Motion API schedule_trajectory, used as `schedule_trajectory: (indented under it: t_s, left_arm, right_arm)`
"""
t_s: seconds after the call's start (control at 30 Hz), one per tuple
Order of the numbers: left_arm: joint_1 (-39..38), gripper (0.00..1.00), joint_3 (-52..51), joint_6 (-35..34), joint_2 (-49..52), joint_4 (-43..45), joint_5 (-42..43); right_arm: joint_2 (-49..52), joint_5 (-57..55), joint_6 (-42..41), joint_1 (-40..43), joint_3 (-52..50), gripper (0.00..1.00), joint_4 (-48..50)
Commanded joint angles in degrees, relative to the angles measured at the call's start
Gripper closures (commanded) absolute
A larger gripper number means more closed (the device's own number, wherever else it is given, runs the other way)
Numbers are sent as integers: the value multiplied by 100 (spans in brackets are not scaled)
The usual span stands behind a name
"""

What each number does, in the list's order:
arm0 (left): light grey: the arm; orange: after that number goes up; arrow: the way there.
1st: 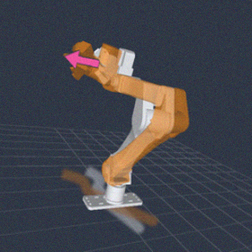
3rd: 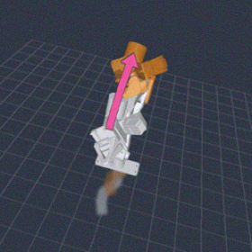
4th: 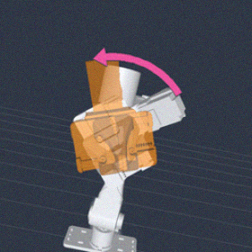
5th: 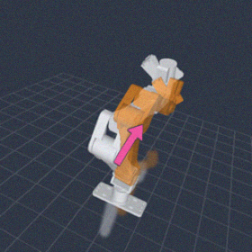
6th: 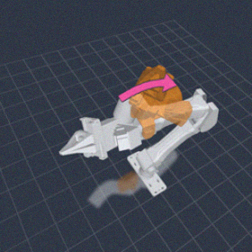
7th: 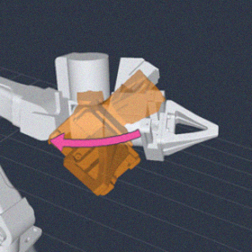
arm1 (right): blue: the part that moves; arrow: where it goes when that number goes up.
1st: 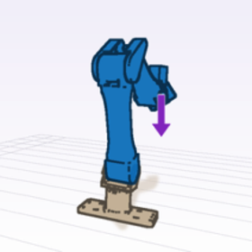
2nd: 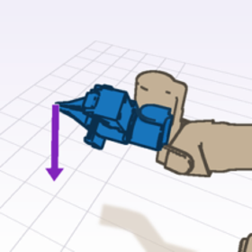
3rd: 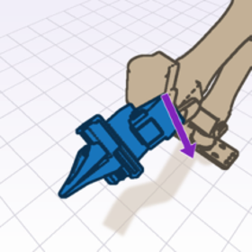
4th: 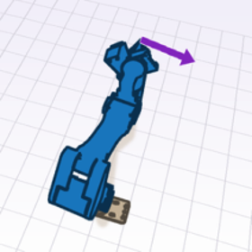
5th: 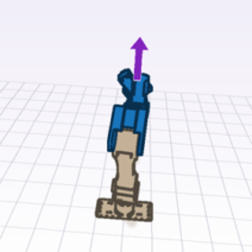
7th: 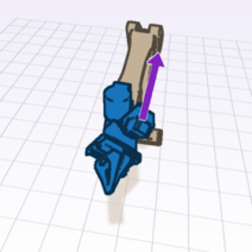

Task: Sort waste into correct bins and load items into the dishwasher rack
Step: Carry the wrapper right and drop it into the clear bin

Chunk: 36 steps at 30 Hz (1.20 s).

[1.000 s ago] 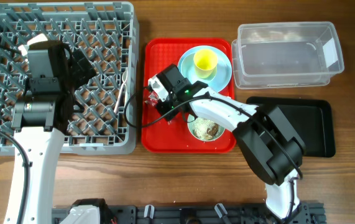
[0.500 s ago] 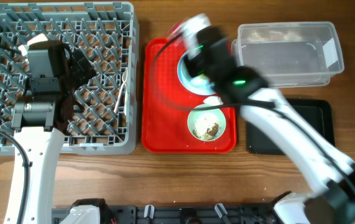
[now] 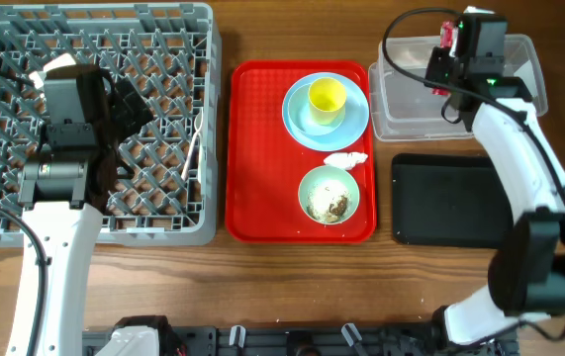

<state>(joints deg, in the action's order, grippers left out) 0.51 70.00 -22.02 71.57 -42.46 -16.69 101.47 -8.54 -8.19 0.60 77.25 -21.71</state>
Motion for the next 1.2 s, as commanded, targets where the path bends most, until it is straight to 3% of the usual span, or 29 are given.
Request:
schedule_trajectory:
  t_s: [0.0, 0.03, 0.1, 0.23, 0.27, 0.5, 0.67, 0.7, 0.77, 0.8, 0.9, 1.03, 1.17]
  left_arm:
    - [35, 0, 24, -96, 17, 17, -92]
    - [35, 0, 24, -96, 17, 17, -92]
    - [35, 0, 24, -94, 17, 17, -92]
    - [35, 0, 24, -94, 17, 17, -92]
    - [35, 0, 24, -94, 17, 17, -92]
    - [35, 0, 24, -94, 17, 17, -92]
    - [35, 0, 24, -94, 17, 17, -92]
    - [35, 0, 24, -94, 17, 17, -92]
    - [35, 0, 24, -94, 17, 17, -92]
    - [35, 0, 24, -94, 17, 17, -92]
    - [35, 0, 24, -96, 17, 17, -92]
    - [35, 0, 24, -96, 17, 17, -92]
    - [35, 0, 24, -94, 17, 17, -92]
  right_arm:
    - [280, 601, -68, 61, -28, 41, 96]
    - [278, 603, -57, 61, -28, 23, 109]
    - [212, 603, -52, 61, -28, 13, 90]
    - [-177, 610, -85, 52, -20, 8, -76]
    - [-372, 656, -83, 22, -17, 1, -238]
    - [-1939, 2033, -101, -682, -17, 0, -2400]
    - [-2170, 3119, -249, -1287, -140, 2, -3620]
    - [-2135, 3104, -249, -1408, -219, 16, -3766]
    - [-2100, 2868, -402, -1613, -509, 85, -3928]
    - [-2100, 2691, -608, -1648, -638, 96, -3941]
    - [-2100, 1709, -1488, -1687, -1349, 96, -3842]
    - [-2100, 1606, -2203, -1685, -2011, 96, -3493]
    - [-2100, 1714, -2212, -1687, -2588, 96, -2874]
